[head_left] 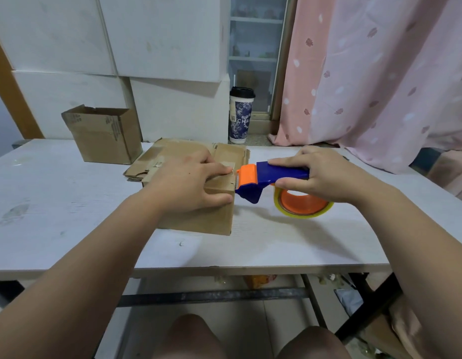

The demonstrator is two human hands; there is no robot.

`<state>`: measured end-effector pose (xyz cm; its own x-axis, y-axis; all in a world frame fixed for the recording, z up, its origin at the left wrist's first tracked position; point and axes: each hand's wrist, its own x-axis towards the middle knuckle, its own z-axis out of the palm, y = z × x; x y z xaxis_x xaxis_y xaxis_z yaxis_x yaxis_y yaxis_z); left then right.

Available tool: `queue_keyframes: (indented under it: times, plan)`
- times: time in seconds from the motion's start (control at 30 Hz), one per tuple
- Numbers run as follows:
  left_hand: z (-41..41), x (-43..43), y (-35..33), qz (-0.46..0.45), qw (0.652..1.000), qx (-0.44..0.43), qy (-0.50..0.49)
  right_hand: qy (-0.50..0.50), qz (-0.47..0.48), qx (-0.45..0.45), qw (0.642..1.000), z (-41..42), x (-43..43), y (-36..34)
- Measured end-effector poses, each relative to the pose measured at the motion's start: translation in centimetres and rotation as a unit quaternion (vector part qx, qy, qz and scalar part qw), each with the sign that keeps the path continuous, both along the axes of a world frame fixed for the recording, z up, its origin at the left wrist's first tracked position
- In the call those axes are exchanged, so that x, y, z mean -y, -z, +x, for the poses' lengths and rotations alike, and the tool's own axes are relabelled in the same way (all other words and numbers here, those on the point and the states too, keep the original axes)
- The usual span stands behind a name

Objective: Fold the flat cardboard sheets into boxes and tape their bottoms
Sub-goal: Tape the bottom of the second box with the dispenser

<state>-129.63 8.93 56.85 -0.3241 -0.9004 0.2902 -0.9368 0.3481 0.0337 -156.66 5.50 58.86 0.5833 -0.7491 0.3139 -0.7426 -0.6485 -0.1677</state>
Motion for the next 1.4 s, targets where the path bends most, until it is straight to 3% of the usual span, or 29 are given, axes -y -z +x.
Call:
queue_keyframes:
  times: [0.13, 0.33, 0.6, 1.0, 1.4]
  plan:
    - [-3.2, -1.0, 2.0, -0.088, 0.994, 0.036, -0.045, -0.004, -0.016, -0.052, 0.999, 0.9, 0.0, -2.2]
    - [-4.4, -1.3, 3.2, -0.200, 0.978, -0.026, -0.050, -0.020, 0.001, -0.079, 0.997, 1.9, 0.1, -3.7]
    - [-5.0, -0.3, 4.7, -0.382, 0.922, -0.037, -0.044, -0.034, -0.020, -0.133, 0.990, 3.3, 0.8, -5.9]
    - [-5.8, -0.2, 5.2, -0.424, 0.898, -0.085, -0.078, -0.022, 0.015, -0.208, 0.978, 5.1, 1.6, -7.8]
    - [-5.0, -0.7, 3.8, -0.282, 0.939, -0.184, -0.074, 0.054, 0.117, -0.299, 0.946, 8.4, 2.9, -10.9]
